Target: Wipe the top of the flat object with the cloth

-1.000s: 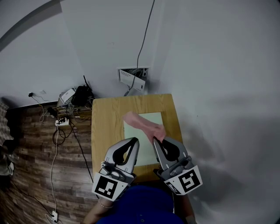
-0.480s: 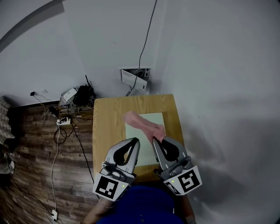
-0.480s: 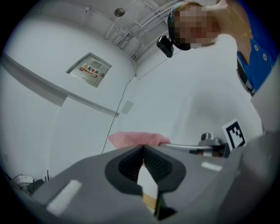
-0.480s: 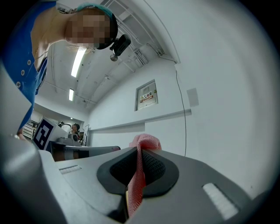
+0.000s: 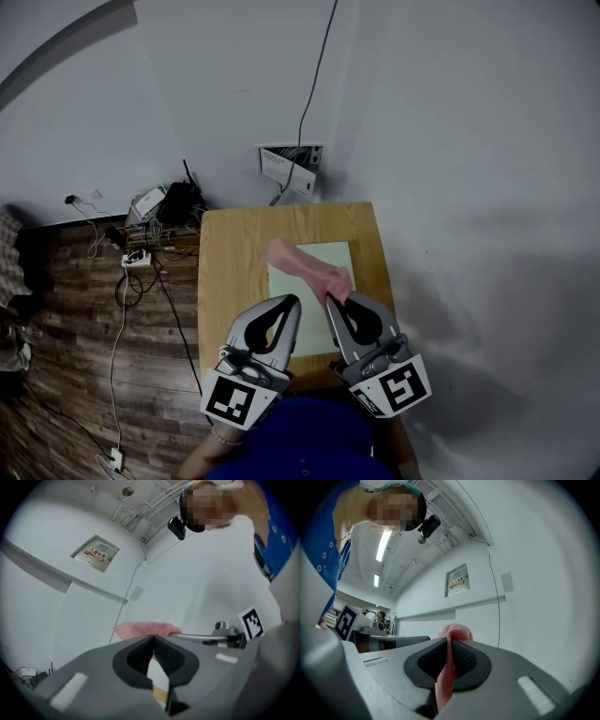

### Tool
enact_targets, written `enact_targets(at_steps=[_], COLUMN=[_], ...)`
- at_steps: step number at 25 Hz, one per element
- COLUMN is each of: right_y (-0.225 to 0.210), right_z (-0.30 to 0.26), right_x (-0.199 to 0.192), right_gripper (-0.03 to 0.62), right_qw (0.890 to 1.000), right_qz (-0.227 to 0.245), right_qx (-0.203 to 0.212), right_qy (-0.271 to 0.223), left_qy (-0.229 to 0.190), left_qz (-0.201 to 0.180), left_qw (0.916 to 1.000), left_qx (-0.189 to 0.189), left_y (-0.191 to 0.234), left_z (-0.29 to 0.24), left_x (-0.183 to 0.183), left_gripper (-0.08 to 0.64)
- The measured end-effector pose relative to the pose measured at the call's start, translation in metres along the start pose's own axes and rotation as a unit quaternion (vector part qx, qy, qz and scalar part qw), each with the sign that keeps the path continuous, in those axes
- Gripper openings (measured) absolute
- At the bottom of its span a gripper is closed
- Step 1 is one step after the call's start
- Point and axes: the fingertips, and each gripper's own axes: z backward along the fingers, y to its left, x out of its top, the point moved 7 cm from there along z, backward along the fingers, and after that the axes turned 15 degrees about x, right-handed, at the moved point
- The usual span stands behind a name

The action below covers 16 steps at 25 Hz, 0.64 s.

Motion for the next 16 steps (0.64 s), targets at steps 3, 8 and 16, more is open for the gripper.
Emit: enact_targets(at_steps=[3, 8, 16], right_y=[-0.0004, -0.0012, -0.0014], right_z=[0.0001, 0.0007, 0.0006], right_x=[-0.0012, -0.0027, -0.0057], right_gripper=[0.012, 0.012, 0.012], right_qw=[1.0, 1.0, 1.0], right_qz=[0.0, 0.0, -0.003], right_qx=[0.001, 0.005, 0.004], right_qy=[0.001, 0.006, 0.007], left_qy=[0.003, 0.005, 0.008], left_qz=[0.0, -0.001, -0.004], left_qw=[1.0, 1.0, 1.0], left_qx=[-0.001, -0.001, -0.002], left_y=[-0.0014, -0.0038, -0.0043], left_z=[-0.0004, -0.0018, -0.0026], left_x=[-0.0018, -0.0034, -0.0067], left_gripper=[0.002, 0.002, 0.002])
